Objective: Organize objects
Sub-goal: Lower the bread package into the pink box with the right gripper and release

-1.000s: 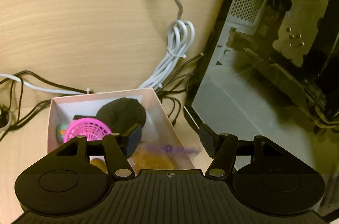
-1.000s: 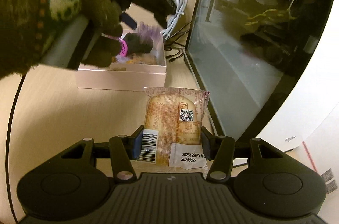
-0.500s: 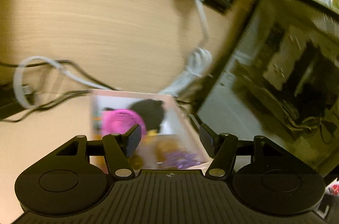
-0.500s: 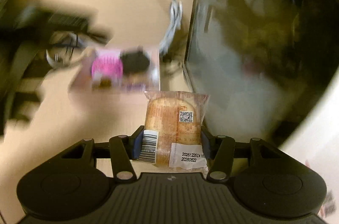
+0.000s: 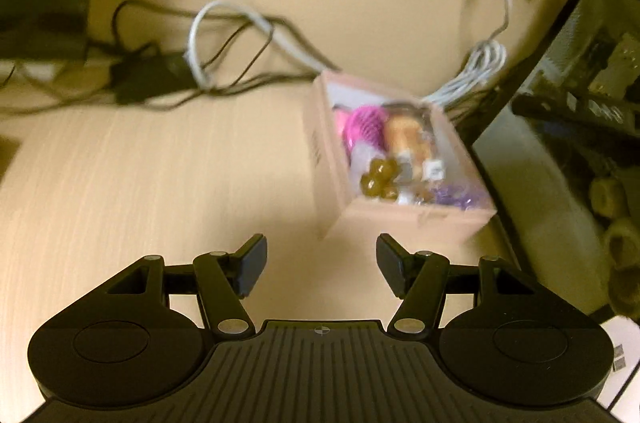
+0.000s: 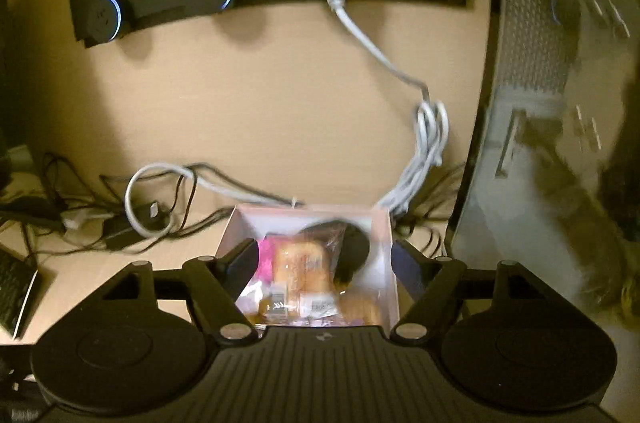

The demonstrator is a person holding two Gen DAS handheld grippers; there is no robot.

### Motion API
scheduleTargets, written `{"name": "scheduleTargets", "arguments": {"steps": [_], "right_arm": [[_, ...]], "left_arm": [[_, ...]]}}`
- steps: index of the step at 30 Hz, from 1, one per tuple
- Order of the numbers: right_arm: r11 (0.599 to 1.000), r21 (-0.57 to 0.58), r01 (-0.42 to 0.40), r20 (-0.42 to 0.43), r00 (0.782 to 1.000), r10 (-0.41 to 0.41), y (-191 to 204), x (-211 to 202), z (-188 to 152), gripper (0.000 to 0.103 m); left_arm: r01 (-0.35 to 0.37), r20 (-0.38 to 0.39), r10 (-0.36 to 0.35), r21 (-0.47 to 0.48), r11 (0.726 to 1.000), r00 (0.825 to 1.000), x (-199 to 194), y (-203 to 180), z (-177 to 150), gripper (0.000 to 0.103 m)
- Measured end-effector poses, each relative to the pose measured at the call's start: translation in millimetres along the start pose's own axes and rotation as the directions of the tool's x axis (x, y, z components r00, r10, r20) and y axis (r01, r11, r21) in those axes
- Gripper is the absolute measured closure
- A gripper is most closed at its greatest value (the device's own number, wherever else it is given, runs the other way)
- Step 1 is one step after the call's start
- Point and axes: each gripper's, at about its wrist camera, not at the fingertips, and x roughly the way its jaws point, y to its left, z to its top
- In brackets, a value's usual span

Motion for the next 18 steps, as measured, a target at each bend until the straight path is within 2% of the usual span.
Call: {"name": "scheduleTargets", "arguments": {"steps": [3, 6, 11, 14, 18], "right_arm": [[0.999, -0.034, 0.026, -0.028, 0.999, -0.027, -1.6, -6.3, -36.4, 0.029], [0.998, -0.019, 0.054, -0.067, 0.996, -0.055, -0.4, -8.5, -72.8, 0.029], [0.994, 0.009, 0.107, -0.097, 0.990, -0.106, 14.5, -18.2, -110.8, 0.029], [0.984, -0.009, 0.175, -0.090, 0.980, -0.175, 25.4, -21.0, -117.9, 0.029], [0.967, -0.007, 0.256, -0.069, 0.964, -0.256, 31.7, -28.2, -119.3, 0.029]], "left_arm": [[-0.006, -0.007, 0.005, -0.036, 0.999, 1.000, 8.3, 2.5, -4.1, 0.038], [0.024, 0.014, -0.024, -0.045, 0.999, 1.000, 16.5, -8.6, 7.0, 0.038], [0.007, 0.055, -0.011, 0.078, 0.997, 0.998, 42.9, -44.6, 37.3, 0.038], [-0.014, 0.028, 0.010, 0.132, 0.991, 1.000, 66.4, -59.3, 47.3, 0.038], [-0.077, -0.016, 0.082, 0.205, 0.976, 0.997, 93.5, -67.4, 47.3, 0.038]]}}
